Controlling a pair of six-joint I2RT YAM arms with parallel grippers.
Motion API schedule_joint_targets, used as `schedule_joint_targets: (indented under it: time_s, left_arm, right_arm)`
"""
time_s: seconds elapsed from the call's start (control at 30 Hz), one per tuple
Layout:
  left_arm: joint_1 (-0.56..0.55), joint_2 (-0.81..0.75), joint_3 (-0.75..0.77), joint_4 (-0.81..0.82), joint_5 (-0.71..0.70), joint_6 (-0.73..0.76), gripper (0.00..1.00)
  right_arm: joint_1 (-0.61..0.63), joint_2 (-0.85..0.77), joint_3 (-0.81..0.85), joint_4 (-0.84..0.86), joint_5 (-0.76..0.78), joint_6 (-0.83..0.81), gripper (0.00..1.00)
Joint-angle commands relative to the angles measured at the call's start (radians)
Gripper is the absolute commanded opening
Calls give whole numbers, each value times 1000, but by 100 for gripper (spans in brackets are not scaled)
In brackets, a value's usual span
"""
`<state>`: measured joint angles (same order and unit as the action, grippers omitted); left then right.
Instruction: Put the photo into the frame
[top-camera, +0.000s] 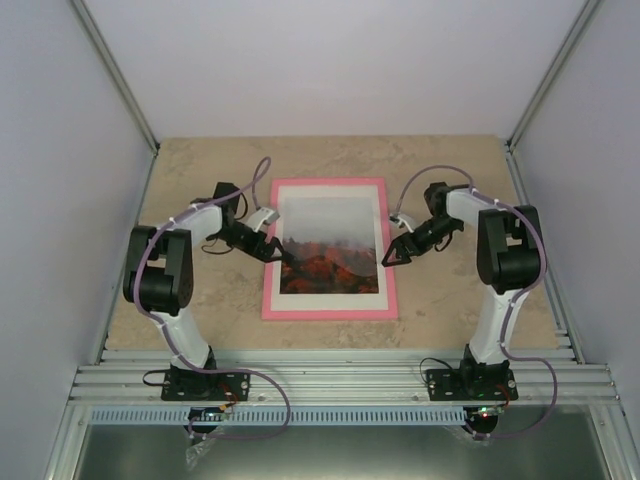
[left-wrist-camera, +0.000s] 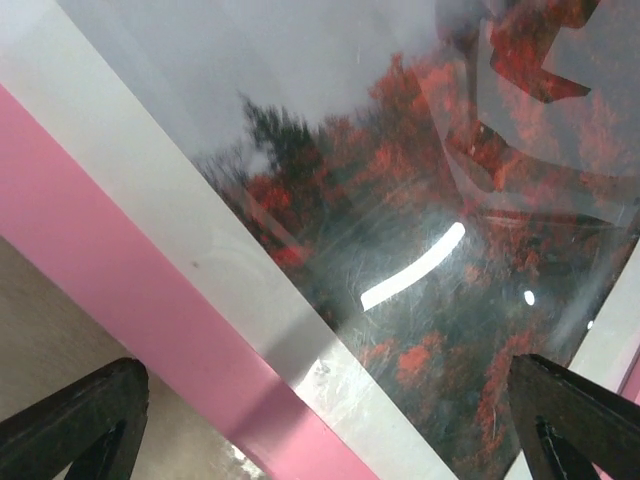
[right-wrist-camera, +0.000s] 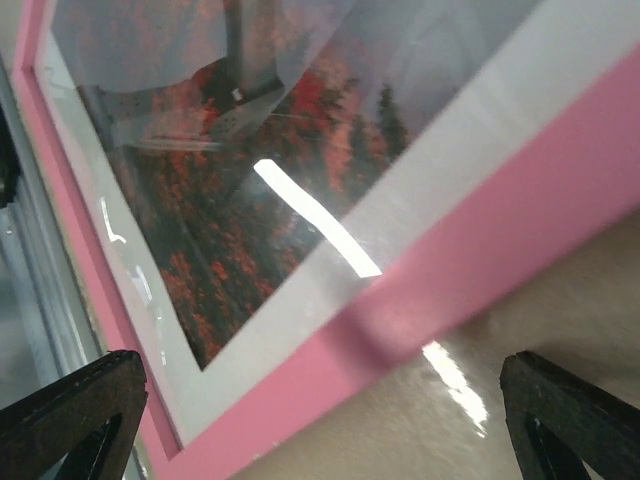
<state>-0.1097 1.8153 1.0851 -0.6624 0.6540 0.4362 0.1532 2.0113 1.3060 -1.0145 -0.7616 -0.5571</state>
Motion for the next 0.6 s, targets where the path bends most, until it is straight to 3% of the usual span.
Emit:
schedule_joint_targets:
  time_s: [0.0, 0.17, 0.3, 0.43, 0.57]
  left_arm:
    - [20, -44, 106, -80, -59, 47, 99]
    - [63, -60, 242, -116, -121, 22, 99]
    - [100, -71, 364, -79, -250, -88, 99]
    - [207, -76, 446, -43, -284, -209, 99]
    - [267, -114, 421, 22, -347, -287, 100]
  right_arm:
    - [-45, -49, 62, -27, 92, -12, 98]
    - [-67, -70, 252, -63, 119, -25, 98]
    - [-105, -103, 372, -62, 117, -41, 98]
    - [-199, -149, 399, -27, 93, -50, 98]
    - [-305, -178, 355, 16, 39, -25, 98]
